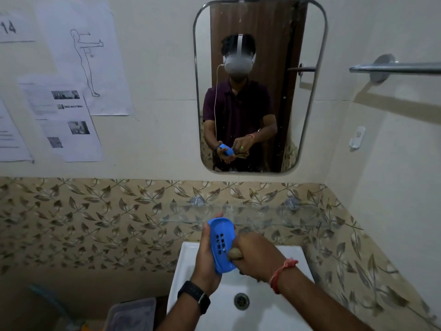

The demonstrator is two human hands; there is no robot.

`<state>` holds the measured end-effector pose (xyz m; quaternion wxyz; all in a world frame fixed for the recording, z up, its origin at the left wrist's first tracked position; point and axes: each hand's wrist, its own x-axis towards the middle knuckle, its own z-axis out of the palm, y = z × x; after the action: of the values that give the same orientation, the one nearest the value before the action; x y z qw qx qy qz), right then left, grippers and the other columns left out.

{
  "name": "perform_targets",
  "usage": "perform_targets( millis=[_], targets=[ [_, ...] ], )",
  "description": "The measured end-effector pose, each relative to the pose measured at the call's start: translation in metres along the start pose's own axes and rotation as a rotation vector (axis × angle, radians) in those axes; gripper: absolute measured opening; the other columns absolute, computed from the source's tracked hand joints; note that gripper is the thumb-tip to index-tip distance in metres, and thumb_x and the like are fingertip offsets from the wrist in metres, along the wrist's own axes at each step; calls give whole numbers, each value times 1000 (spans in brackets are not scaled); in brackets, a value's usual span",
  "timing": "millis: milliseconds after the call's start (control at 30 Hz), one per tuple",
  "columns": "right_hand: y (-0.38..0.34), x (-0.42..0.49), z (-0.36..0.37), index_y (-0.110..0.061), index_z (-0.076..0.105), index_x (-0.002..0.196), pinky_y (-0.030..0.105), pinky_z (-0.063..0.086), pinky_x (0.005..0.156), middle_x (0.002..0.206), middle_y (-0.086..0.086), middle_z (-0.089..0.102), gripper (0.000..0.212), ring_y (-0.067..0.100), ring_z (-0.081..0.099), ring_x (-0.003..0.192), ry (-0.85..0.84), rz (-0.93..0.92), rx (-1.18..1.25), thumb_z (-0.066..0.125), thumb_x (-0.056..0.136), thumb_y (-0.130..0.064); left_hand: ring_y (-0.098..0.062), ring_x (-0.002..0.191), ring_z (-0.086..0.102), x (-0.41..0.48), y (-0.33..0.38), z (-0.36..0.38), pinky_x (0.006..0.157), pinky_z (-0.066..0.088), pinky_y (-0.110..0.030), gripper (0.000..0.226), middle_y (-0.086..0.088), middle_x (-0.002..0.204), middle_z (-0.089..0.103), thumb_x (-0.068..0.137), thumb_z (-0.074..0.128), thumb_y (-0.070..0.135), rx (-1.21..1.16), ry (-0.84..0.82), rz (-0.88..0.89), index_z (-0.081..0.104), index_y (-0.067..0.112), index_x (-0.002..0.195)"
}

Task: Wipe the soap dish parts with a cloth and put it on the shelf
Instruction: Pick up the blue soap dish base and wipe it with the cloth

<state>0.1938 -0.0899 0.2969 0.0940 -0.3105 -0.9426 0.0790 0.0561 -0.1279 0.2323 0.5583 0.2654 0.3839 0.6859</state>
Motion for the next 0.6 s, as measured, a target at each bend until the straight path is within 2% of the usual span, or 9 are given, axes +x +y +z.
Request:
perform_targets(
  millis=[100,200,300,367,433,533,600],
  targets=[
    [-6,-2,10,-10,70,80,29,50,60,84,7,67,22,20,63,73,34,20,118,50,82,-19,-28,91,73,2,4,-3,84,59,-48,54,-11,110,77,94,38,63,-39,6,-1,69,33,128],
    [-15,-7,12,-10,67,71,35,52,59,72,10,66,16,17,62,63,-54,41,490,55,77,-18,-29,93,70,-2,3,-6,83,58,-46,54,-13,115,75,95,37,64,-72,4,-20,68,35,130],
    [-19,-5,8,-13,67,69,28,52,58,71,9,67,10,14,64,63,-48,132,706,64,76,-21,-27,91,71,-4,8,-5,78,61,-43,56,-14,114,75,90,43,66,-40,-2,10,68,34,129],
    [-14,-2,3,-15,64,62,33,52,56,63,4,64,16,11,61,57,-122,191,562,63,76,-22,-27,93,73,-4,11,0,77,62,-42,55,-14,119,74,91,41,65,79,-33,20,67,37,130],
    [-11,2,-1,-9,65,68,35,52,56,68,6,65,17,19,61,59,-124,228,278,60,80,-20,-28,101,74,-5,10,5,80,62,-44,58,-11,121,75,90,40,66,155,-50,11,64,36,134],
    [-11,6,-3,-8,68,78,26,44,54,76,9,67,19,21,61,63,131,190,100,57,86,-21,-28,103,74,-4,16,11,87,61,-49,59,-6,117,77,89,41,65,135,-33,42,63,36,135],
    [-9,9,-8,-10,66,79,26,45,58,76,6,64,20,20,60,65,345,192,87,56,90,-24,-29,103,73,-6,20,16,87,61,-47,57,-10,120,75,90,41,64,96,-31,38,63,35,134]
  ],
)
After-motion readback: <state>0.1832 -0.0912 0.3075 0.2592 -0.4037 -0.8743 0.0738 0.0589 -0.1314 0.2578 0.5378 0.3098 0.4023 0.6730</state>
